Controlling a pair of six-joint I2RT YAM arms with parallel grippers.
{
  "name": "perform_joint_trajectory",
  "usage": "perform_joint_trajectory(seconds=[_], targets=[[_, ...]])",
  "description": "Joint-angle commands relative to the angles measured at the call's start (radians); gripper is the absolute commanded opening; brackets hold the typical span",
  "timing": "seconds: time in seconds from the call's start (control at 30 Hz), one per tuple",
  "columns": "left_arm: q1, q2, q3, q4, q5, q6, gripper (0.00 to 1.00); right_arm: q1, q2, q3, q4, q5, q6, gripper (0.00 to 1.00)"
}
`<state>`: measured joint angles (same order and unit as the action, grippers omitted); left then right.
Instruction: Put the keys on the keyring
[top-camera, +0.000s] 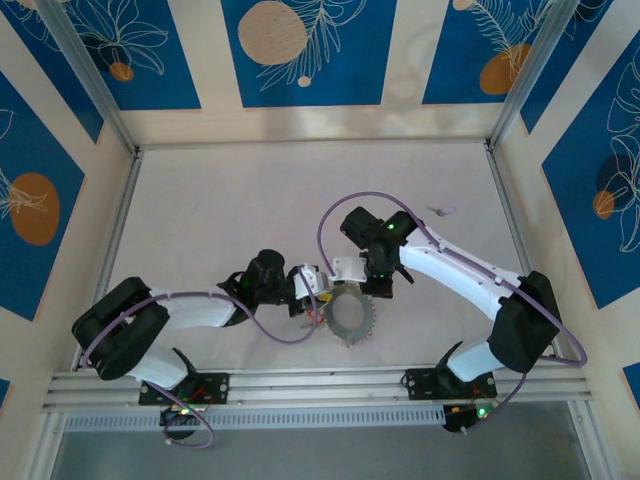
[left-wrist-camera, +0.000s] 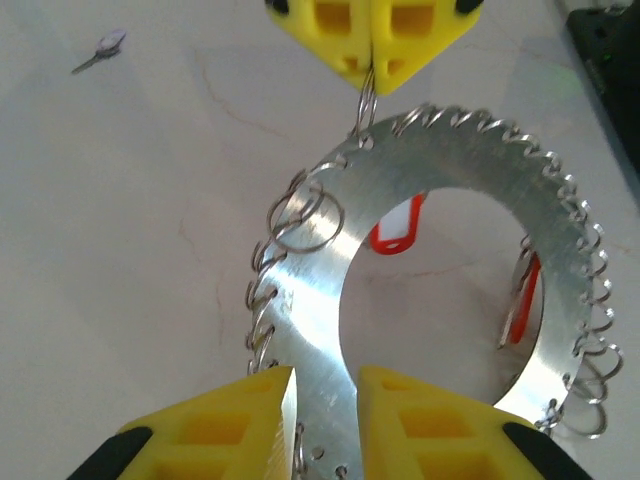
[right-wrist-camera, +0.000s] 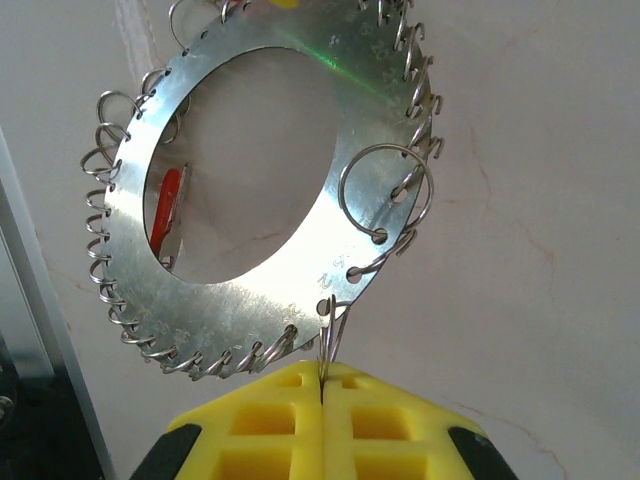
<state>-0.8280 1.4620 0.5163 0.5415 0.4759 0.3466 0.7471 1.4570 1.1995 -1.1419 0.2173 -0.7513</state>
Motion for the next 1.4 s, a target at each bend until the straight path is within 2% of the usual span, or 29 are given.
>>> perform_joint_trajectory(seconds=[0.0,0.2,0.43,0.5,0.57,0.77,0.97,1.2,1.37], targets=[[-0.008,0.0,0.038,0.052,0.126,0.009,0.24,0.007,-0.003,0.046,-0.04,-0.012,0.007,0.0],[-0.007,0.005,0.053,0.127,0.26,-0.023,0.24,-0.01,-0.049,0.041,0.032,-0.129,0.029,0.0],[-0.007,0.006,0.035,0.114,0.343,-0.065,0.23,-0.045,-0.089,0.034,0.079,-0.122,0.116,0.0],[-0.007,0.022,0.061,0.043,0.412,-0.089,0.23,-0.052,-0.094,0.027,0.079,-0.097,0.125,0.0],[-0.009,0.038,0.081,0.016,0.426,-0.106,0.24,-0.061,-0.097,0.011,0.086,-0.077,0.128,0.0],[-0.009,0.087,0.148,-0.061,0.253,-0.097,0.28,-0.078,-0.079,-0.024,0.07,-0.007,0.144,0.0],[0.004,0.135,0.173,-0.057,0.215,-0.053,0.28,-0.087,-0.02,-0.034,-0.022,0.072,0.161,0.0],[0.008,0.139,0.155,-0.045,0.153,-0.006,0.28,-0.116,0.046,-0.04,-0.117,0.057,0.213,0.0],[0.013,0.114,0.154,-0.119,0.116,0.042,0.28,-0.136,0.087,-0.052,-0.159,0.014,0.245,0.0]])
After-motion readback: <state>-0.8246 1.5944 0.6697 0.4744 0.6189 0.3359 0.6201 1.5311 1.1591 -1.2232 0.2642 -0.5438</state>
